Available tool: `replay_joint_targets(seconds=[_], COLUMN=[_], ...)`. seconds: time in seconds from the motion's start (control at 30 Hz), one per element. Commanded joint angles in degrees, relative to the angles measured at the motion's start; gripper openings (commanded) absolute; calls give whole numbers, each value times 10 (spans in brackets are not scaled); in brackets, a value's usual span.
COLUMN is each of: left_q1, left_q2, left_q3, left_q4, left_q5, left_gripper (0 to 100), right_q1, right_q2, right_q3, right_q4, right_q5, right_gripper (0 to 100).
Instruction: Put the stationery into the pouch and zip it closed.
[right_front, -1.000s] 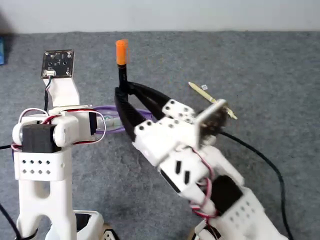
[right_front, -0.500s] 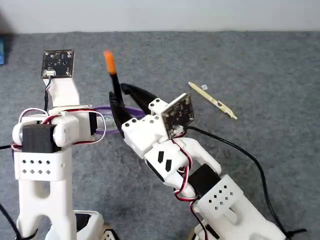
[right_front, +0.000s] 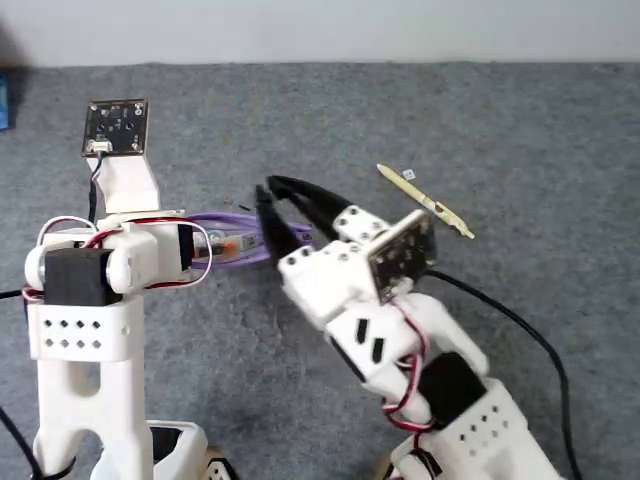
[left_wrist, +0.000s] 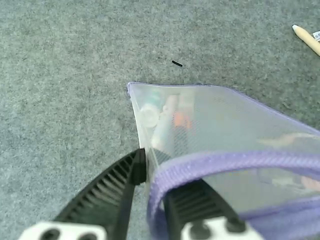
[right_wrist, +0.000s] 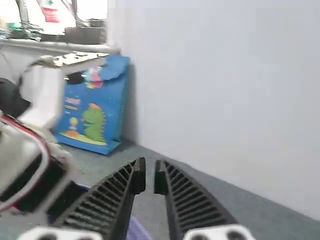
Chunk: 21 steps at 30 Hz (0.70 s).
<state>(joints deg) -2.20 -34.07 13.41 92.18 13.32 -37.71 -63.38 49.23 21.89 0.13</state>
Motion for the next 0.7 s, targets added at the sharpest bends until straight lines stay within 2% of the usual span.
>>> replay_joint_targets(seconds=[0.0,0.27,0.47,0.6,0.67], left_q1=[4,4,4,4,4], left_q2=[0,0,0,0,0], left_q3=[-19,-19,-18,-18,-18], left_q4=[-12,-24,-23,-24,-24], left_q5=[7,5,3,3,3], left_gripper=[12,12,12,12,12], right_q1=[75,239,283,302,310], right_q2=[-6,196,421,553,612], right_q3=[-39,-199,-348,-454,-507], right_q4=[61,205,330,400,429], right_q5=[18,29,123,153,171], right_gripper=[9,8,12,17,55])
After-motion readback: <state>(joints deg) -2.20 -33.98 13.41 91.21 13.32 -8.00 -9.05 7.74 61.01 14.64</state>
